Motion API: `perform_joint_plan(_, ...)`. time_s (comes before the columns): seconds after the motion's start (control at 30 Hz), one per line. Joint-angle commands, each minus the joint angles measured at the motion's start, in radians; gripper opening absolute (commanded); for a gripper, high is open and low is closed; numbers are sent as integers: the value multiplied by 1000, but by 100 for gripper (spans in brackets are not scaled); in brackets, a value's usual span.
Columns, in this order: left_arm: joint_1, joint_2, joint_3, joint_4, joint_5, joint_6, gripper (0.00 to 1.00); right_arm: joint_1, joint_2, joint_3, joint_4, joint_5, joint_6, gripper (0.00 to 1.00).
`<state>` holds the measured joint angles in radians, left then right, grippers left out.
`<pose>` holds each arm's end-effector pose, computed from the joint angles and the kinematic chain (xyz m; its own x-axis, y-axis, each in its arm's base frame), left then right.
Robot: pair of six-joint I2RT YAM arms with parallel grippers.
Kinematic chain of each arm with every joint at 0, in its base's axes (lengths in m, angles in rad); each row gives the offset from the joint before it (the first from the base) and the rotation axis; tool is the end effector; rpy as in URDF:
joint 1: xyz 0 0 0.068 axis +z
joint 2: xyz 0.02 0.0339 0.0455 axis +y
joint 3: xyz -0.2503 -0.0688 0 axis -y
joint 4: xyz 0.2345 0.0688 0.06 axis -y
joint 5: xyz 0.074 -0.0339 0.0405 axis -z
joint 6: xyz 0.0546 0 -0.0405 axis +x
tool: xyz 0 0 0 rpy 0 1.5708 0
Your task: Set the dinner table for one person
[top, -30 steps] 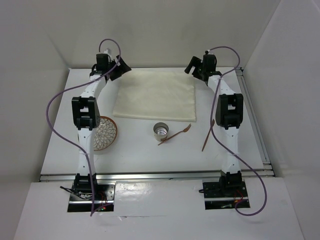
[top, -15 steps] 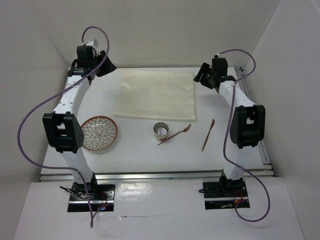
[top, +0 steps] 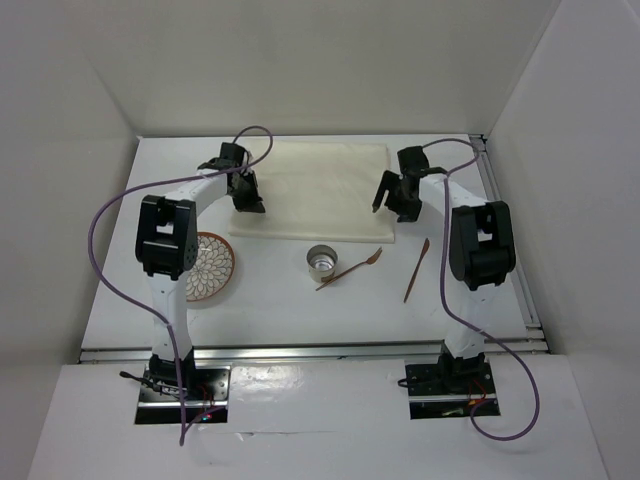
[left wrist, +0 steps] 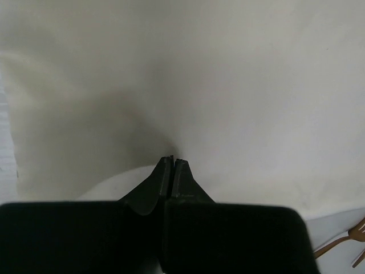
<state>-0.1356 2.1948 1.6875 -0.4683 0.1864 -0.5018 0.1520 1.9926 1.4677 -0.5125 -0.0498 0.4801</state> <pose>0.4662 -0.0738 0.1494 -0.8327 -0.3634 -0.4177 -0.1879 0.8952 -0.4042 0.4156 0.0664 0.1656 -0.8363 0.3386 -0.4312 0.2368 0.9325 0.2729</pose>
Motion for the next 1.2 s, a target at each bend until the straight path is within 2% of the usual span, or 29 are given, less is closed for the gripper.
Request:
perform_joint_plan(0.0,2,-46,-57,-16,-8,-24,0,3,2,-49,-28,36,18,82)
perform_joint_plan(0.03,2,-46,-71,-16,-8,-24,0,3,11,-59,-27,36,18,80)
perform_joint_plan(0.17,2,-82,-161,-16,-19,-47,0,3,-8,-118,-18,36,28,59)
perform_joint_plan(0.2,2,-93,-195,-6,-19,-47,0,3,-17,-131,-18,36,38,45)
perform_joint_plan(0.23,-7,-104,-210,-6,-19,-47,0,3,-43,-164,-6,47,38,37)
perform_joint_plan(0.33,-16,-145,-262,-6,-40,-47,0,3,-86,-217,5,61,49,15)
perform_joint_plan(0.7,-78,-270,-416,-24,-108,-47,0,12,-268,-490,25,73,69,6)
perform_joint_plan(1.17,-78,-354,-511,-58,-173,-46,0,-9,-402,-615,35,119,45,6)
